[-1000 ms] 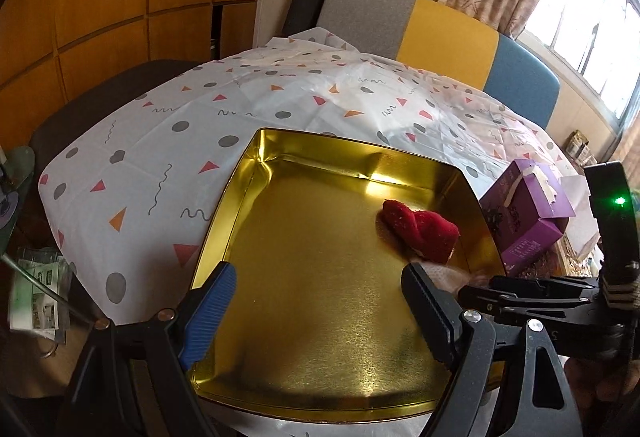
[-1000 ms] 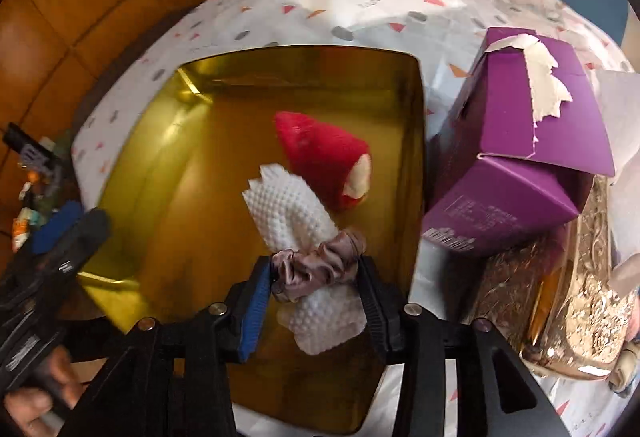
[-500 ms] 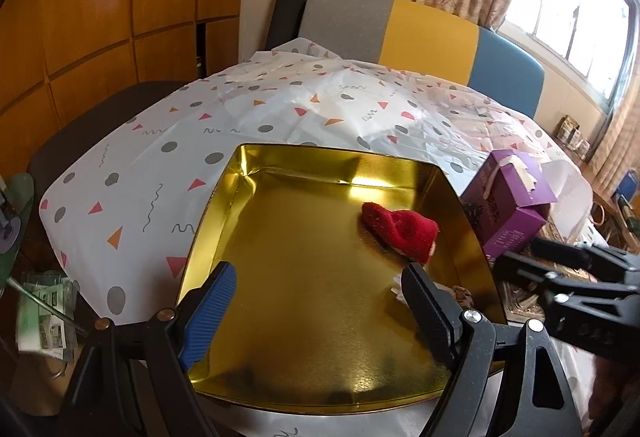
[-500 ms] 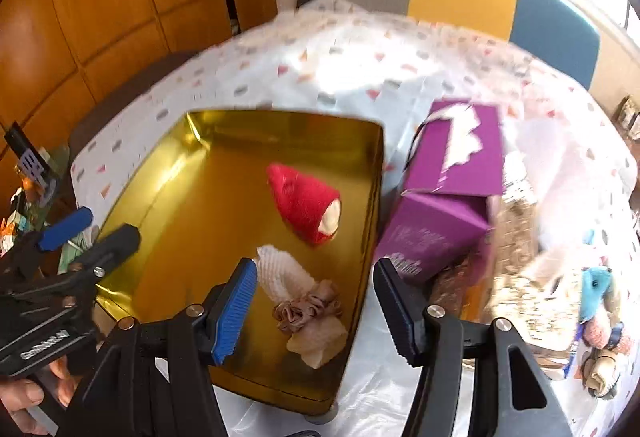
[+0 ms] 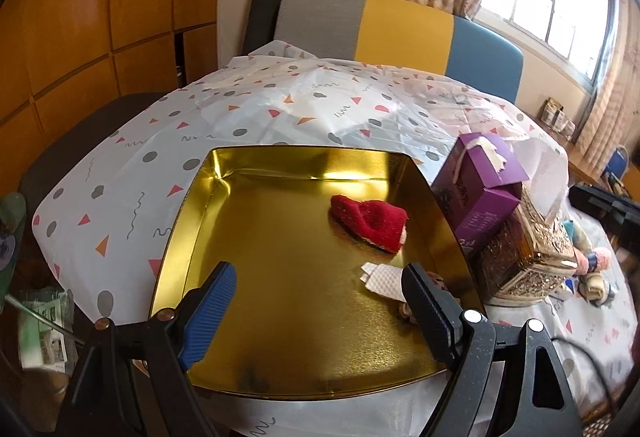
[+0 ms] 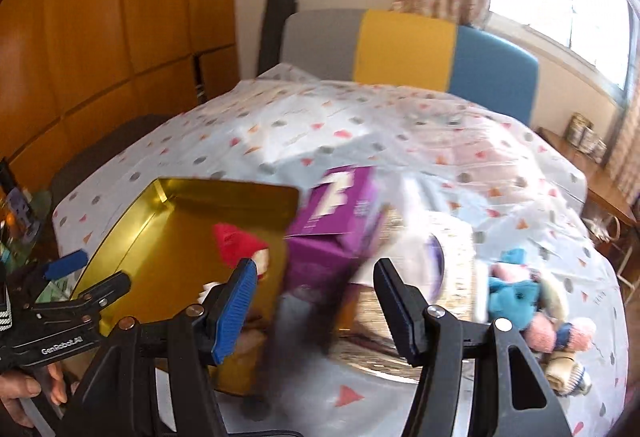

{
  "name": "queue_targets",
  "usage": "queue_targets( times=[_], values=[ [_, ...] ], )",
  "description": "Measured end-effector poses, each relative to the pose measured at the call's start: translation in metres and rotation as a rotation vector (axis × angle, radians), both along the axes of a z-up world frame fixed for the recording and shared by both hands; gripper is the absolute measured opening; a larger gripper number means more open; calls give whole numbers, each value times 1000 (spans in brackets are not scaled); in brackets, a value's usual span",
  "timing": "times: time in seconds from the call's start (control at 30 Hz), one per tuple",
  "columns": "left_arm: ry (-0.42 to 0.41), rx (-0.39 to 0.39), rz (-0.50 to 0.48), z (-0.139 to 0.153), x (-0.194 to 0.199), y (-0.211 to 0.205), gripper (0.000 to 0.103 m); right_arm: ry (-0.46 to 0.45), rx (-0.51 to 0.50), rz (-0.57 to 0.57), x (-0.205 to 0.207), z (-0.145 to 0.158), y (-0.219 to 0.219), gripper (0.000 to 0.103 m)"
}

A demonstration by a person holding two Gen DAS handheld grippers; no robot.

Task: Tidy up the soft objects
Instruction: 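Move left tool back to the pile toward the blue Tempo pack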

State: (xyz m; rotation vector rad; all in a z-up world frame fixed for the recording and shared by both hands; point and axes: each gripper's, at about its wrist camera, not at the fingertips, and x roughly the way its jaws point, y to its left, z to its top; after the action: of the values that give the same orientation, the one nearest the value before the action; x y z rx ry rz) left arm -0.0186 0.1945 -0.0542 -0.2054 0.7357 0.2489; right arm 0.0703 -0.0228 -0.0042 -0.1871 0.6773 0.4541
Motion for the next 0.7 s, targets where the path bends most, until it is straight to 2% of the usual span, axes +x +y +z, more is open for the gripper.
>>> queue_targets(
  times=[0.27, 0.7],
  values=[
    [4, 30, -60, 3, 3, -22, 85, -21, 13, -220, 22, 7, -84, 61],
    [10, 69, -185, 8, 9, -63, 85, -1, 23, -628, 61, -23, -232, 61]
  ],
)
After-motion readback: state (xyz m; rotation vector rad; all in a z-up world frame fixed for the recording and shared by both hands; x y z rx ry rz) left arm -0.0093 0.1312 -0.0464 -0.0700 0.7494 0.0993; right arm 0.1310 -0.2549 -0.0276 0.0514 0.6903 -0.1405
